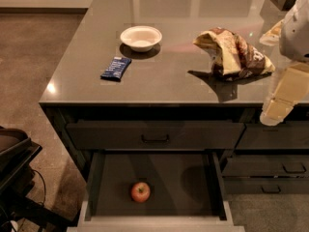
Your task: Pick apple from middle drawer and place on counter
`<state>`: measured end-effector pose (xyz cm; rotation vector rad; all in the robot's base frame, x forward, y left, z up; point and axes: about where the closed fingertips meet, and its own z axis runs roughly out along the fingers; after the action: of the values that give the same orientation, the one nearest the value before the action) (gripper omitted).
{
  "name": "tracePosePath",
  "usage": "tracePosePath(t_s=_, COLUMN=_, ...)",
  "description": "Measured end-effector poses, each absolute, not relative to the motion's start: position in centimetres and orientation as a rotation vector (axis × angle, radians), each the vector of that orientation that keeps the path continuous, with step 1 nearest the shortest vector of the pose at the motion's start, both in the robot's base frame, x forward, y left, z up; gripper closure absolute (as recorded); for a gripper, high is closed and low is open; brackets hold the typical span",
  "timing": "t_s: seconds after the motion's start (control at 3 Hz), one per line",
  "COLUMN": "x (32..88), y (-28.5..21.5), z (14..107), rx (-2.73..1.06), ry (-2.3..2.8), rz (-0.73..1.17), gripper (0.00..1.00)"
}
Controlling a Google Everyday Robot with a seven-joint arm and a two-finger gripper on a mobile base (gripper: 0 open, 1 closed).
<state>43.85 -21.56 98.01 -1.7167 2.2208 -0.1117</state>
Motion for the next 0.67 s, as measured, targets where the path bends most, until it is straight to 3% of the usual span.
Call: tracePosePath(t_s=0.67, x=43.74, y=-21.39, z=97.88, rx=-1.697, ry=2.211, rz=-0.128, gripper=0.0)
